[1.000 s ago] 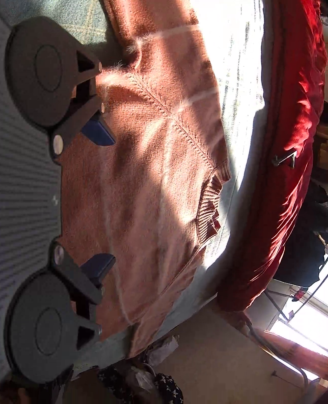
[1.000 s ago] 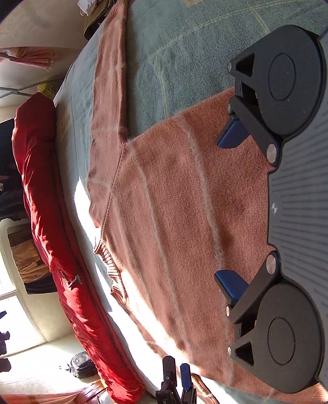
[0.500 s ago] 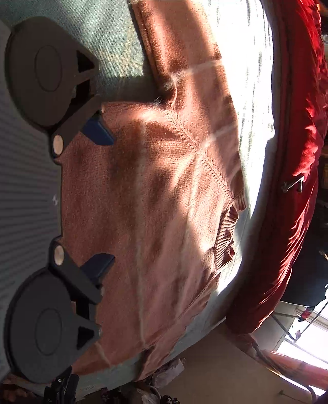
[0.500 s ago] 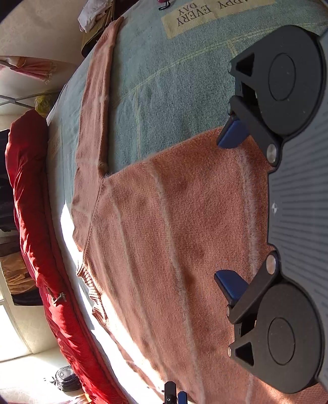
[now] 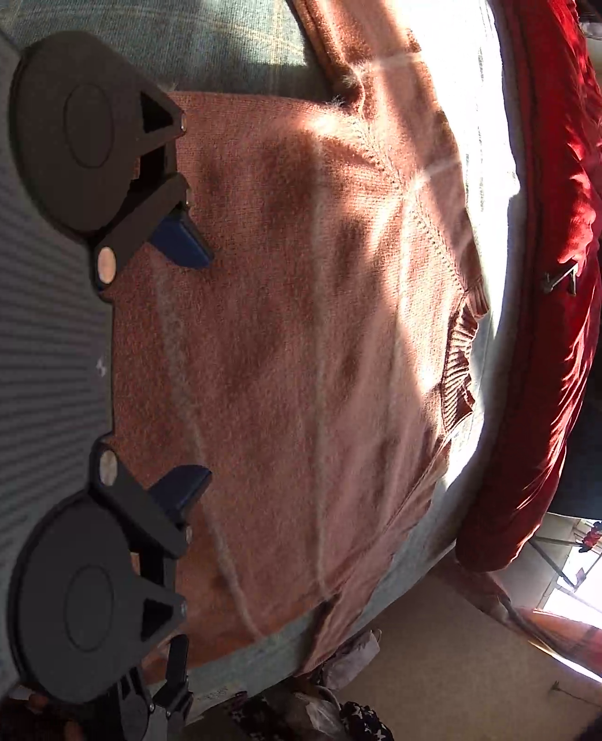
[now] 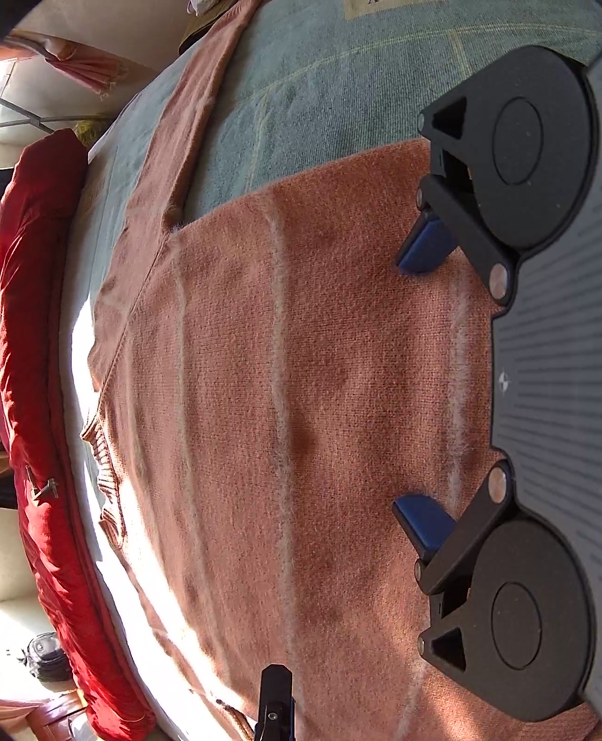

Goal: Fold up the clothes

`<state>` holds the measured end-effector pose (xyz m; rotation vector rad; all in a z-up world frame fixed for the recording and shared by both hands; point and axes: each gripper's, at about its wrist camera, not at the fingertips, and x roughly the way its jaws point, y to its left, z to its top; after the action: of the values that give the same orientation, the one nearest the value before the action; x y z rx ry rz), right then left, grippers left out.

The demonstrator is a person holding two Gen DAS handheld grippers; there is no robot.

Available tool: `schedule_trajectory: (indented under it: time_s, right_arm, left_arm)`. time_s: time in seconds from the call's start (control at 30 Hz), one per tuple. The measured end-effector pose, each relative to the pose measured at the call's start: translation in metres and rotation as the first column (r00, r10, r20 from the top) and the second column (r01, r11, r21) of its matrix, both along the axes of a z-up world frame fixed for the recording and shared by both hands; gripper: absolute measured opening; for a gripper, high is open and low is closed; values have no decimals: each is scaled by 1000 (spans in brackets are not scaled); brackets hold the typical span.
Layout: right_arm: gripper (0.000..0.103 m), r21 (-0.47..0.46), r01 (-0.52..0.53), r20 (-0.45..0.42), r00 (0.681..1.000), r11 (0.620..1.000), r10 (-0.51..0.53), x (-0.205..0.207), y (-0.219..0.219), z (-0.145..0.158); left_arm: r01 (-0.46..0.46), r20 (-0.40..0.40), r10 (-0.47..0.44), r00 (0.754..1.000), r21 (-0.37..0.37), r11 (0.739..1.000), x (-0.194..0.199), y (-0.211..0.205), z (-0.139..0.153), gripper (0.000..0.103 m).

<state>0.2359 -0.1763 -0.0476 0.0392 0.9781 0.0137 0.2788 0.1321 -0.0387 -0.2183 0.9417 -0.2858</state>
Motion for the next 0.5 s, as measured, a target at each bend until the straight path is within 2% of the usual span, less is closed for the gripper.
schedule_trajectory:
  time_s: [0.5]
  right_arm:
    - [103, 0, 5, 30, 1000, 1000, -5, -3, 1, -1]
  left_arm:
    - [17, -8, -17, 1000, 25, 1000, -9, -1, -4, 94]
